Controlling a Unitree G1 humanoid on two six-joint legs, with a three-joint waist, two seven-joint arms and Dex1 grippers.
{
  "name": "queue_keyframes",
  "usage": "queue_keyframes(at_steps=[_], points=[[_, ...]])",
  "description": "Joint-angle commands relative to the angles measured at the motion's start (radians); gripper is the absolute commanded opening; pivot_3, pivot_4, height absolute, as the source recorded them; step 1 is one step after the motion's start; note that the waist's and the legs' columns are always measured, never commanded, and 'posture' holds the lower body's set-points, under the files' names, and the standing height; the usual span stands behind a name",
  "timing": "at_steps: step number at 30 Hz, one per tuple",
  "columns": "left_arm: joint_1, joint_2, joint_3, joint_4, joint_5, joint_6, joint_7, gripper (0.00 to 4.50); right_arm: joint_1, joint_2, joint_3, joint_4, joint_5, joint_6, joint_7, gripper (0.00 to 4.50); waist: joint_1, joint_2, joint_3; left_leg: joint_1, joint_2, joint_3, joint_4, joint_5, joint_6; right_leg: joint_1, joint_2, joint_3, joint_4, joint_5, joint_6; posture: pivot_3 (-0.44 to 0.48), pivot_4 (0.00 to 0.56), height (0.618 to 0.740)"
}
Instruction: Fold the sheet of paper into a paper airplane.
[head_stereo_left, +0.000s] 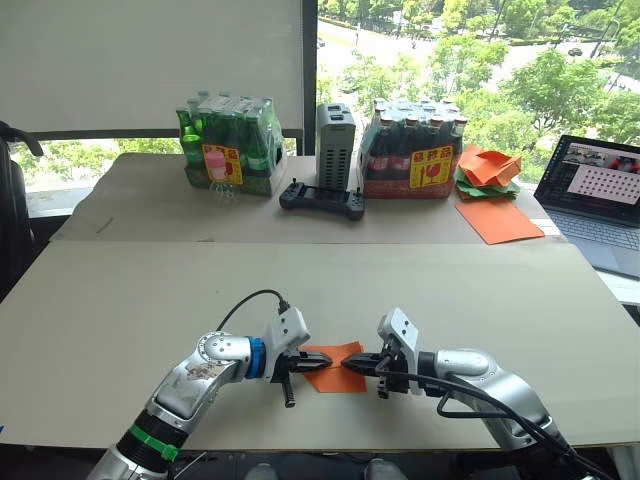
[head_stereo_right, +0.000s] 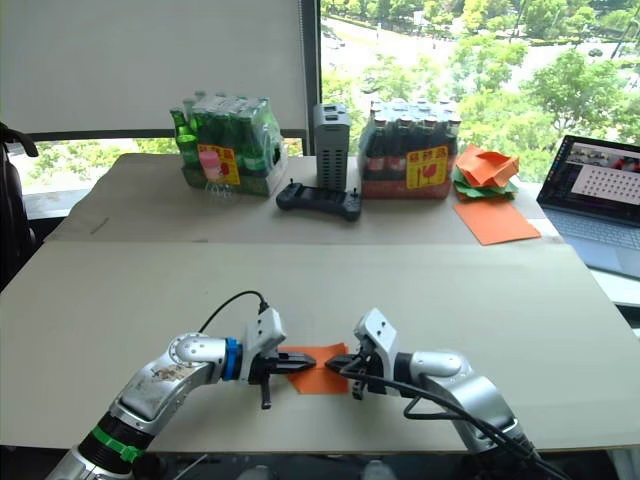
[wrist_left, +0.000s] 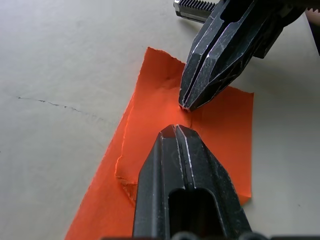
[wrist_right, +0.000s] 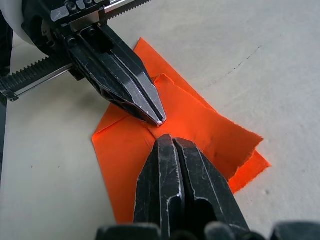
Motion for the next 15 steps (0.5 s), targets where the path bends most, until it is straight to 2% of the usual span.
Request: queue_keyframes(at_steps=[1,15], points=[[0.016,0.014,-0.023,-0.004,0.022,0.001,-0.005,0.0,0.01,-0.008,0.007,0.013,-0.01,0.008,0.004,0.04,0.0,0.0,0.0,0.0,0.0,0.0,0.0,0.0,0.0,0.0,0.0,0.0,0.0,0.0,0.0,0.0,0.15,0.74],[0.087,0.075,0.027,0.054,0.028,-0.04,-0.009,0.0,0.004,0.005,-0.02,0.008,0.033,0.043,0.003,0.04,-0.012,0.0,0.0,0.001,0.0,0.0,-0.001,0.0,0.0,0.0,0.0,0.0,0.0,0.0,0.0,0.0,0.15,0.74]])
